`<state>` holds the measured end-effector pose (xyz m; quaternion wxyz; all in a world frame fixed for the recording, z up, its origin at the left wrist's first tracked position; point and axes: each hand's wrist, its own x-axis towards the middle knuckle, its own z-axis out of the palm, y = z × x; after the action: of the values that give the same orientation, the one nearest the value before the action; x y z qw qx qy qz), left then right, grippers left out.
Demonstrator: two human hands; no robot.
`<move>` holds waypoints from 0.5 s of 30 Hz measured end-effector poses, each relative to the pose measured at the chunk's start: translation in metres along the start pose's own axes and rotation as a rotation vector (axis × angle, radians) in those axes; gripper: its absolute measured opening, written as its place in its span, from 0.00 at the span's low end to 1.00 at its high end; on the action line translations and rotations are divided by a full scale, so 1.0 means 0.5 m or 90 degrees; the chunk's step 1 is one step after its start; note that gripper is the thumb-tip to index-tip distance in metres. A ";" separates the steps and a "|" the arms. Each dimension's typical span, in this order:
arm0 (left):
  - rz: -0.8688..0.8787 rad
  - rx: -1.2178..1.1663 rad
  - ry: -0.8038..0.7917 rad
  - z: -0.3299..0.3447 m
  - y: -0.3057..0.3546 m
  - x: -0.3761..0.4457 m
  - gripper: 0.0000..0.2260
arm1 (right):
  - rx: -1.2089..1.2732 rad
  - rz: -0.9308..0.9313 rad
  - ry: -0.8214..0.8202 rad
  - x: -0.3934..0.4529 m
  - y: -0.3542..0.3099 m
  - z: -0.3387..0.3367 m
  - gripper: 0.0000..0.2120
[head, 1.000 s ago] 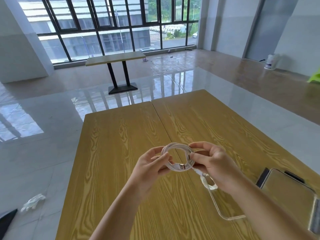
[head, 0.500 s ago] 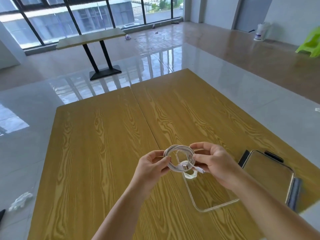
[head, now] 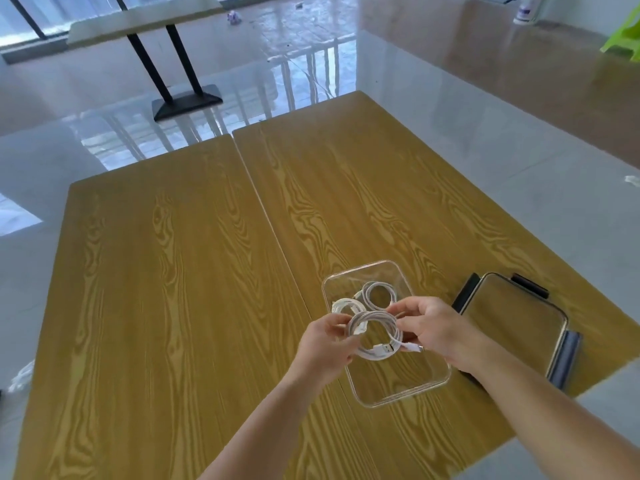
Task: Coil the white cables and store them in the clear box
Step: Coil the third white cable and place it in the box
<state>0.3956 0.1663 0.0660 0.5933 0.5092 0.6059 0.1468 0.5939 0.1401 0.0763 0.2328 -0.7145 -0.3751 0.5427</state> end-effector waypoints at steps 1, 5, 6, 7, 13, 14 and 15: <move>0.006 0.023 0.003 0.011 -0.007 0.000 0.11 | -0.023 0.005 -0.012 0.007 0.006 -0.002 0.09; -0.001 0.035 0.016 0.055 -0.038 0.003 0.15 | -0.094 0.026 -0.066 0.033 0.015 -0.009 0.07; -0.001 0.034 0.022 0.063 -0.041 0.002 0.15 | -0.096 0.040 -0.079 0.038 0.014 -0.011 0.07; -0.001 0.033 0.030 0.070 -0.043 0.004 0.14 | -0.094 0.051 -0.089 0.046 0.015 -0.013 0.10; -0.008 0.095 0.051 0.102 -0.040 0.027 0.16 | -0.159 0.122 -0.094 0.089 0.037 -0.006 0.18; -0.014 0.118 0.049 0.108 -0.038 0.030 0.16 | -0.170 0.137 -0.087 0.092 0.041 -0.001 0.17; -0.023 0.139 0.044 0.114 -0.036 0.034 0.16 | -0.170 0.148 -0.080 0.095 0.046 0.003 0.18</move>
<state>0.4407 0.1476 0.0281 0.5157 0.5543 0.6476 0.0865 0.6050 0.1633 0.0303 0.0479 -0.7426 -0.3721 0.5548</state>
